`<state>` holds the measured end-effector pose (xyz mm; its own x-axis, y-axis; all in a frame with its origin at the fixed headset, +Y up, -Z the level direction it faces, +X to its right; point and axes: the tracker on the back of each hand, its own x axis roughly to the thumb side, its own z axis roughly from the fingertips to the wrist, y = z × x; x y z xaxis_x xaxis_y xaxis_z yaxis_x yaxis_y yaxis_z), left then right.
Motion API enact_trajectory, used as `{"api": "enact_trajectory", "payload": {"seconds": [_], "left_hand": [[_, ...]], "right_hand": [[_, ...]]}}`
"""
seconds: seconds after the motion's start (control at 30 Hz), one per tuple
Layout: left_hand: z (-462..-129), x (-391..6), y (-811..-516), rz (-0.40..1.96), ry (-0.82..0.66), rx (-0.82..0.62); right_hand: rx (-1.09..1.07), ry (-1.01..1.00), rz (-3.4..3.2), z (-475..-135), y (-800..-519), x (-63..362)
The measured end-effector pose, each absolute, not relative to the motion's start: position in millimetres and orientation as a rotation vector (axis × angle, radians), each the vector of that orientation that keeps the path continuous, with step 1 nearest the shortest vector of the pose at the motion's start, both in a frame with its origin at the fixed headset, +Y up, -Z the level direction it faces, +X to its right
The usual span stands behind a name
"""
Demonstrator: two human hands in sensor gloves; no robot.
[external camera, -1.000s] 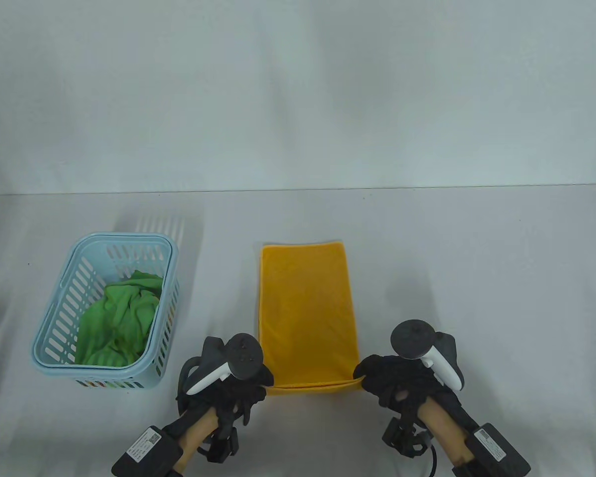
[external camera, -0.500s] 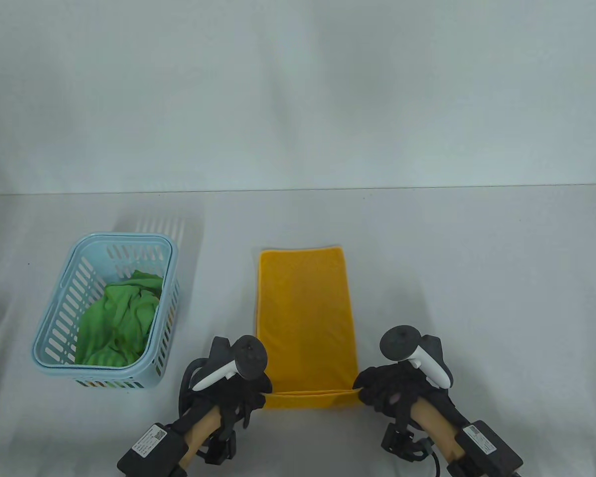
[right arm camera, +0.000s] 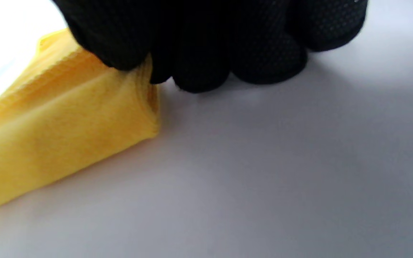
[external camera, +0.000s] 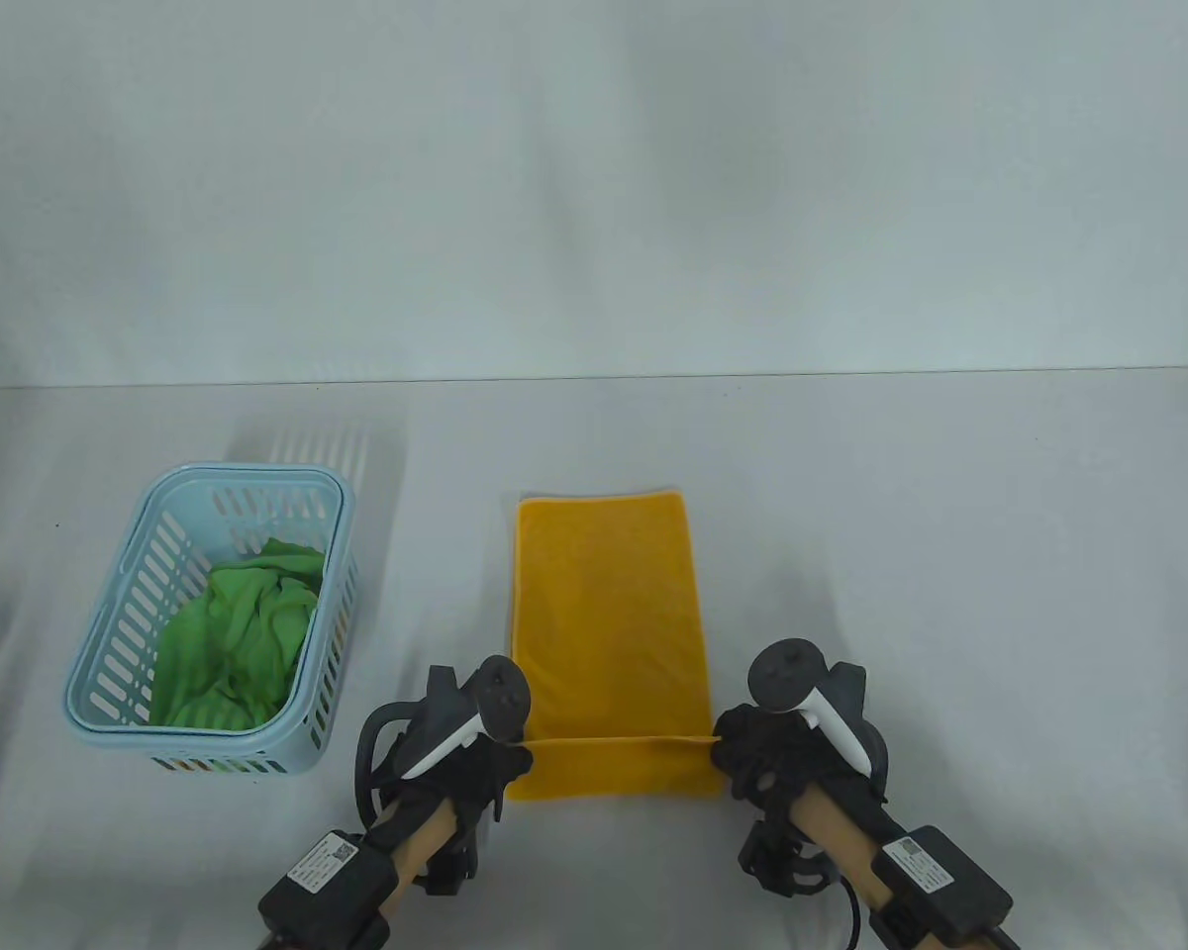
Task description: Roll square towel into towel roll
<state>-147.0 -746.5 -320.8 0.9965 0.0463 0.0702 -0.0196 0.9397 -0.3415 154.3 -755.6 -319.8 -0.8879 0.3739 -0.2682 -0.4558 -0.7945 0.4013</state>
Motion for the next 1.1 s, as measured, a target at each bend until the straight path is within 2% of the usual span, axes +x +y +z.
{"api": "enact_trajectory", "payload": {"seconds": [0.27, 0.7, 0.9, 1.1], "left_hand": [[-319, -142, -753, -0.085, -0.039, -0.264], [-322, -161, -741, 0.032, 0.002, -0.251], [-314, -155, -721, 0.054, -0.073, -0.170], [-298, -132, -708, 0.030, -0.212, -0.130]], "right_hand": [[-0.293, 0.563, 2.727, -320, -759, 149], [-0.339, 0.538, 2.557, -320, -746, 170], [-0.230, 0.425, 2.573, -312, -727, 163], [-0.049, 0.332, 2.666, -299, -713, 140]]}}
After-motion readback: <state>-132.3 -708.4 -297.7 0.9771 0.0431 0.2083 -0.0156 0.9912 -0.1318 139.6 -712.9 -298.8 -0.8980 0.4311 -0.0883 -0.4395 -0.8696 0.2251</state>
